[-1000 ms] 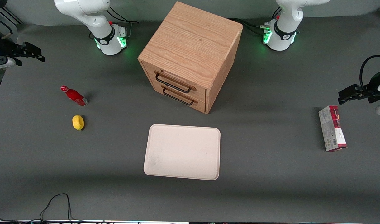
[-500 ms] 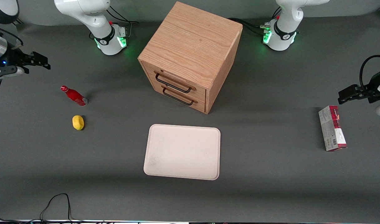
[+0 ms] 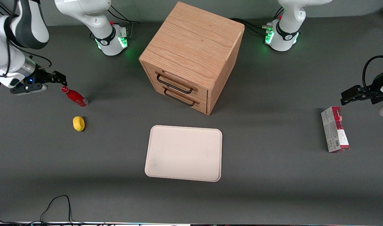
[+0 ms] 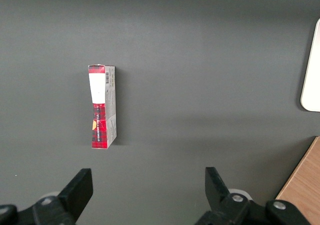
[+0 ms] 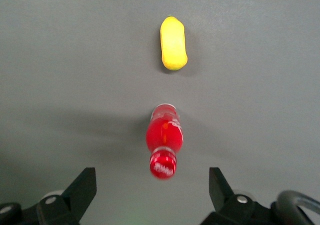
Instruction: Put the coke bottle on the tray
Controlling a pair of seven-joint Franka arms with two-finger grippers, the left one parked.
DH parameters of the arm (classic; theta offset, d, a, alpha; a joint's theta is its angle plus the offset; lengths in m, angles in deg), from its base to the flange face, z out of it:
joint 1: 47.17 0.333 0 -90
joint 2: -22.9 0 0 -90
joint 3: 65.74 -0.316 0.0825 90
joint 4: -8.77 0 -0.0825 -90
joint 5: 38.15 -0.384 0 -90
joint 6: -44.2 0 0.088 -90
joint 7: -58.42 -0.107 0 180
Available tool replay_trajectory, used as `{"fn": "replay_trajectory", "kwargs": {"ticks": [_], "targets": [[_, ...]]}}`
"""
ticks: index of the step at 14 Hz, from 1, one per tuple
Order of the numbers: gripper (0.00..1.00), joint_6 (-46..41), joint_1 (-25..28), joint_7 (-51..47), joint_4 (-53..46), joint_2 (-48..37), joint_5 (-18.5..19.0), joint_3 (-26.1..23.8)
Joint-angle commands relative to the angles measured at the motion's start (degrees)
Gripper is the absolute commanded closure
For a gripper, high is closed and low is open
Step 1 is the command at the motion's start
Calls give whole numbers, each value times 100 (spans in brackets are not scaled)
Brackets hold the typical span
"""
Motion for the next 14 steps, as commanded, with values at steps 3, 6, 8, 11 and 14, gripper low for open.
{"fn": "replay_trajectory", "kwargs": {"ticks": [3, 6, 8, 11, 14], "targets": [[0, 611, 81, 216, 265, 339, 141, 136], [0, 691, 81, 278, 362, 322, 150, 285], [0, 761, 81, 278, 414, 331, 299, 303], [1, 832, 90, 278, 494, 313, 308, 399], [43, 832, 99, 252, 503, 278, 308, 399]]}}
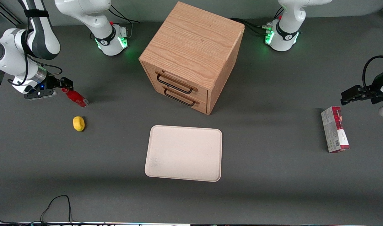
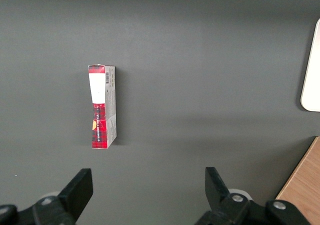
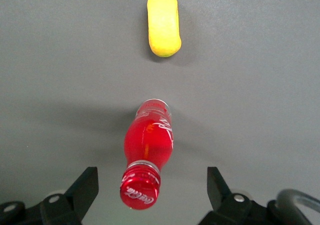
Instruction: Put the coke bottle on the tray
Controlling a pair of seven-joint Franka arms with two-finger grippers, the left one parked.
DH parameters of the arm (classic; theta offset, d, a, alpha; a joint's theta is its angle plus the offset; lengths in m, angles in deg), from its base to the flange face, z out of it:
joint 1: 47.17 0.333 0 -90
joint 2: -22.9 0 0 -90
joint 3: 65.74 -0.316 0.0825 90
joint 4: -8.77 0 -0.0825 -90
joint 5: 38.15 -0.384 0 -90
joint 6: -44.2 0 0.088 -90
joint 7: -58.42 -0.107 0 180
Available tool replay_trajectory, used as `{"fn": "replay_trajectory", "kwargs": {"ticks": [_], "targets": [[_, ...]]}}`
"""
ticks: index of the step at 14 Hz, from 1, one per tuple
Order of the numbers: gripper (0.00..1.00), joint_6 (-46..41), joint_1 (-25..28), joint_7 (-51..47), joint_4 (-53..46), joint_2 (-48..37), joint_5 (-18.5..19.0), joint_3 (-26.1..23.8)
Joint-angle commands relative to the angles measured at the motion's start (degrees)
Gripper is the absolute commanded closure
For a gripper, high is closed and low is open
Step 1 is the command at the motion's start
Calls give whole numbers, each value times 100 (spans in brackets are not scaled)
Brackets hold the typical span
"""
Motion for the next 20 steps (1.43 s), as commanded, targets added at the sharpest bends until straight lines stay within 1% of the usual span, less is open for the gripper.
{"fn": "replay_trajectory", "kwargs": {"ticks": [1, 9, 12, 14, 16, 18, 20], "targets": [[99, 94, 103, 15, 90, -144, 131, 100], [100, 15, 191, -90, 73, -188, 131, 65], [100, -432, 191, -379, -242, -311, 123, -119], [100, -1037, 200, -504, -803, -311, 105, -356], [100, -2027, 200, -547, -1785, -189, 44, -541], [100, -3039, 454, -609, -3050, 197, -289, -629], [100, -3839, 481, -609, -4377, 802, -483, -699]]}}
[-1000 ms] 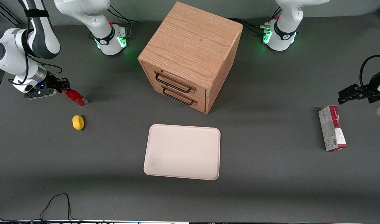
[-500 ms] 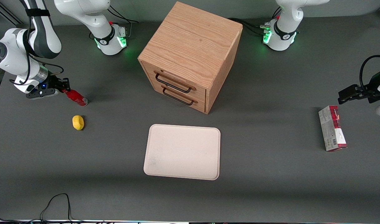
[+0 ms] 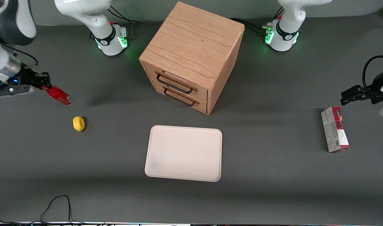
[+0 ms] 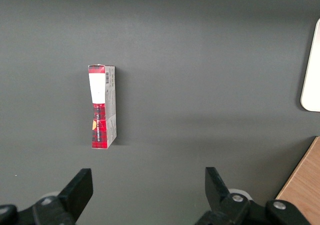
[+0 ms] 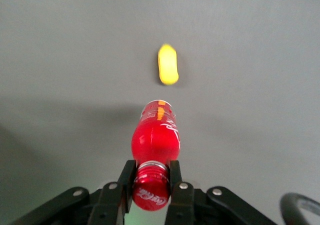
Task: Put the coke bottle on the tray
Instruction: 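Lift the red bottle and carry it over the cream tray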
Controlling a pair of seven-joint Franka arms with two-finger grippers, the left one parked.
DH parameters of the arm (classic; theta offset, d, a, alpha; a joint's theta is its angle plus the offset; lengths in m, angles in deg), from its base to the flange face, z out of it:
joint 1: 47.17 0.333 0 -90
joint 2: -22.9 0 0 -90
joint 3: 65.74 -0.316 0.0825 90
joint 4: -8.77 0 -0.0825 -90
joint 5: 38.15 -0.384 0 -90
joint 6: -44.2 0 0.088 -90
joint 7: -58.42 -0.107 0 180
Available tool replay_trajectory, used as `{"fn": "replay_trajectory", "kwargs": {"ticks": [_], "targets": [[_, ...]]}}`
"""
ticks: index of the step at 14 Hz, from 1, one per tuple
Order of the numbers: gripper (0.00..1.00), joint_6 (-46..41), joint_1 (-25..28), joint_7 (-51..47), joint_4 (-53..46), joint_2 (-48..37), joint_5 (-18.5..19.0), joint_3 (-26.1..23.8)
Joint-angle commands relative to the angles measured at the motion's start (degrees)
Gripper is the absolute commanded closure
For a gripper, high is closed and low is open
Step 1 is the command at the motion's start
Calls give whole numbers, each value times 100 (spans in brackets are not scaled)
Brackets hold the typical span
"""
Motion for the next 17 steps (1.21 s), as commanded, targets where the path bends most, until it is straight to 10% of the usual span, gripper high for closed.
{"fn": "replay_trajectory", "kwargs": {"ticks": [1, 7, 17], "targets": [[100, -1252, 83, -86, -2160, 1173, -398, -57], [100, -2452, 92, -156, -4426, 2600, -785, -188], [100, -2059, 293, -3986, -7124, 5597, -803, -2245]]}}
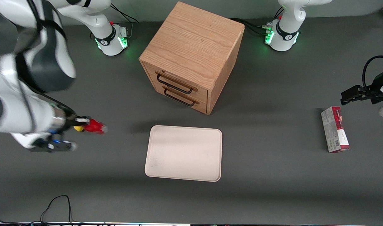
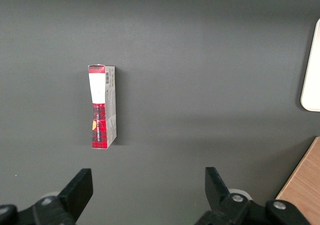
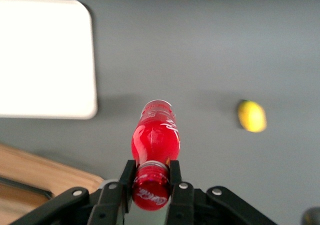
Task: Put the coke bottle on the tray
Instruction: 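Lift the red bottle and carry it over the cream tray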
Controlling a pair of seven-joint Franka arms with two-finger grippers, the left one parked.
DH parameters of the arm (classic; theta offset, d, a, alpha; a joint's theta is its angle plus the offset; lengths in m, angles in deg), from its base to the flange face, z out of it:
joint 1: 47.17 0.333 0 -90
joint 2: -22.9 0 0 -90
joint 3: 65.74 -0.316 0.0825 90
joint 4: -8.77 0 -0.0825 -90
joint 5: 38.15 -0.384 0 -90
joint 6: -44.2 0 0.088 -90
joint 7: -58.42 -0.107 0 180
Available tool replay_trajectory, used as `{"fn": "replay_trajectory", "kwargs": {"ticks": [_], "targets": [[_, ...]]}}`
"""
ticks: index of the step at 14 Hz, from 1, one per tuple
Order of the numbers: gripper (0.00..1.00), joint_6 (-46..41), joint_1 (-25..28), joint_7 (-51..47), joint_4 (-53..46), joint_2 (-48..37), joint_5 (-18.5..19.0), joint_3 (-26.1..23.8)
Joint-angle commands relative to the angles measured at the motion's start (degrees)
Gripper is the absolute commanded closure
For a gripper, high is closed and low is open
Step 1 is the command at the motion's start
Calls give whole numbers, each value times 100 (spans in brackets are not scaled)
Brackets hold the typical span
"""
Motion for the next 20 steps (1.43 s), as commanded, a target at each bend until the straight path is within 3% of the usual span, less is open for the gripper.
{"fn": "replay_trajectory", "kwargs": {"ticks": [1, 7, 18, 19, 20], "targets": [[100, 373, 129, -938, -838, 798, -56, -272], [100, 1903, 605, -2231, -856, 1528, -30, -281], [100, 2194, 719, -2242, -847, 1784, -3, -264], [10, 2212, 719, -2216, -847, 1784, -3, -255], [0, 2247, 719, -2250, -847, 1784, -3, -255]]}}
